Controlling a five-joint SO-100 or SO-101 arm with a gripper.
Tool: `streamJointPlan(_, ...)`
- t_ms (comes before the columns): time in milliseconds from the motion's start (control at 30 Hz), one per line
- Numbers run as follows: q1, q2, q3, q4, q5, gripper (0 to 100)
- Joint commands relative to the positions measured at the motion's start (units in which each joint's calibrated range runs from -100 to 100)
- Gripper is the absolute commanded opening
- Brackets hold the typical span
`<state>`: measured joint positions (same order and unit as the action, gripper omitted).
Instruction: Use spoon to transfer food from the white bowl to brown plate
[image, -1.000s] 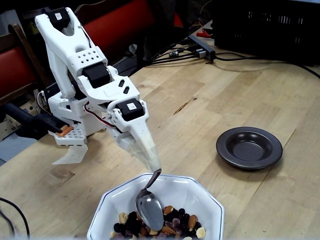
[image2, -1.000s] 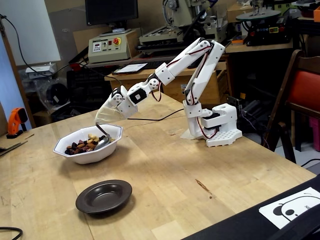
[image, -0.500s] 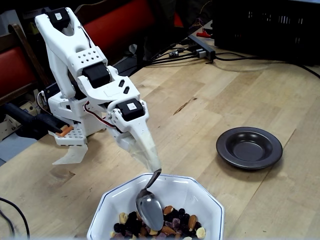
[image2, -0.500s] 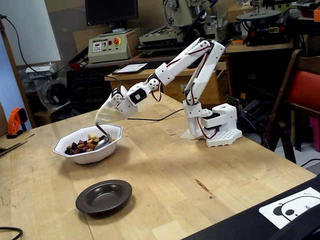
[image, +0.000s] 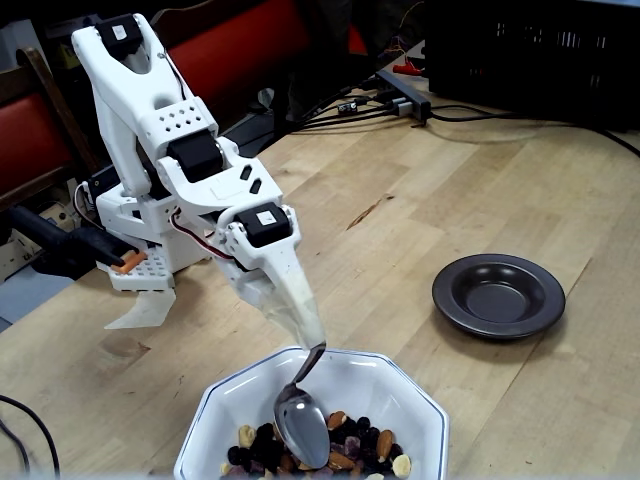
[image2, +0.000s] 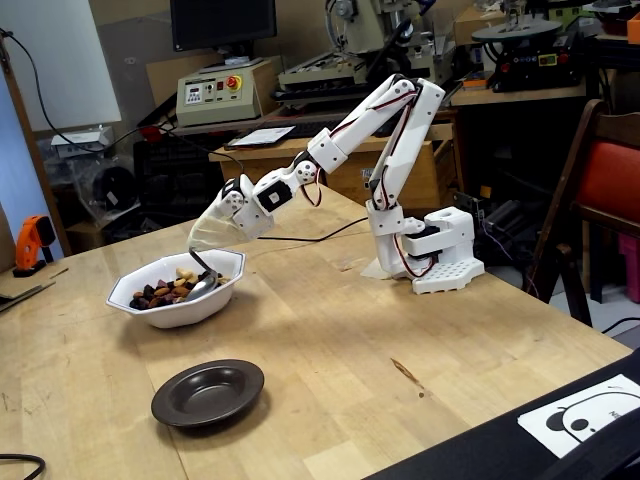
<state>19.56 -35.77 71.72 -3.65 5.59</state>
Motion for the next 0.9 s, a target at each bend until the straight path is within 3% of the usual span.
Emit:
streamJointPlan(0, -0.15, 0.38, -0.30, -0.14, 0.10, 2)
streamJointPlan(867, -5.71, 10.91, -7.29, -0.30, -0.15, 3)
